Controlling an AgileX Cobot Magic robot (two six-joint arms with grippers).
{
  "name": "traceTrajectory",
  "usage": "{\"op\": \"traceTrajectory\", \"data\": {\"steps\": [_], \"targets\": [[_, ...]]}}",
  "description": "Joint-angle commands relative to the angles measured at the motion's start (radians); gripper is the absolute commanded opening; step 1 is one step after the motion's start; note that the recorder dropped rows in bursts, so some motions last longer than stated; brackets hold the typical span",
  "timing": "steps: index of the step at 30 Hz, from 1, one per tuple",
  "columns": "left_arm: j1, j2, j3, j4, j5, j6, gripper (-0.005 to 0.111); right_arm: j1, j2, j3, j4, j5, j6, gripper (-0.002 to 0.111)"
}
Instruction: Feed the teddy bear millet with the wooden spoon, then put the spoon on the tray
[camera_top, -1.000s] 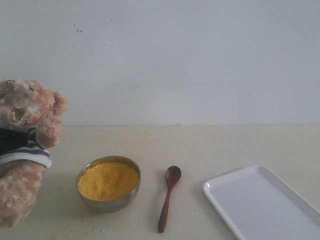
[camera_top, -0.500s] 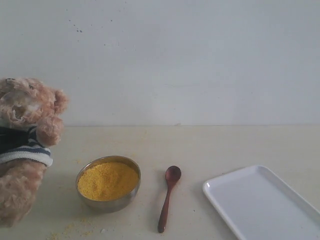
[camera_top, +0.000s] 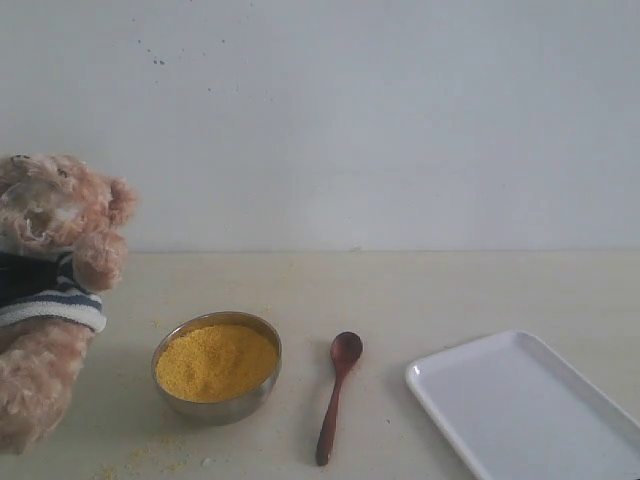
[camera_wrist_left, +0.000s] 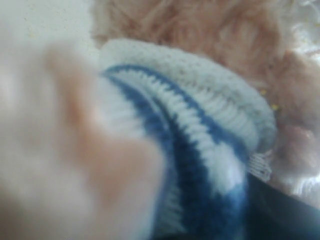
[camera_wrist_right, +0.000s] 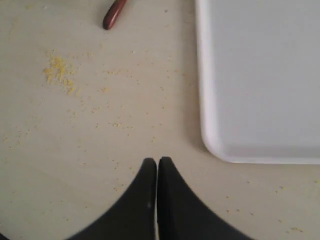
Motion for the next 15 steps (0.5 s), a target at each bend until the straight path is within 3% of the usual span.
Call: {"op": "traceTrajectory", "data": {"steps": [1, 4, 8, 12, 15], "targets": [[0.003, -0.005, 0.006, -0.021, 0.044, -0.001, 0.004, 0.108, 0.072, -0.005, 0.005, -0.090, 0.058, 0.000], [0.003, -0.005, 0.006, -0.021, 0.044, -0.001, 0.004, 0.204, 0.151, -0.005, 0.004, -0.219, 0.068, 0.000], [0.003, -0.005, 0.006, -0.021, 0.044, 0.003, 0.004, 0.300, 0.243, -0.005, -0.053, -0.547, 0.031, 0.000], [0.003, -0.005, 0.006, -0.021, 0.033, 0.014, 0.004, 0.341, 0.310, -0.005, -0.047, -0.847, 0.023, 0.000], [0.003, -0.005, 0.006, -0.021, 0.029, 0.024, 0.004, 0.376, 0.346, -0.005, -0.040, -0.960, 0.064, 0.000]]}}
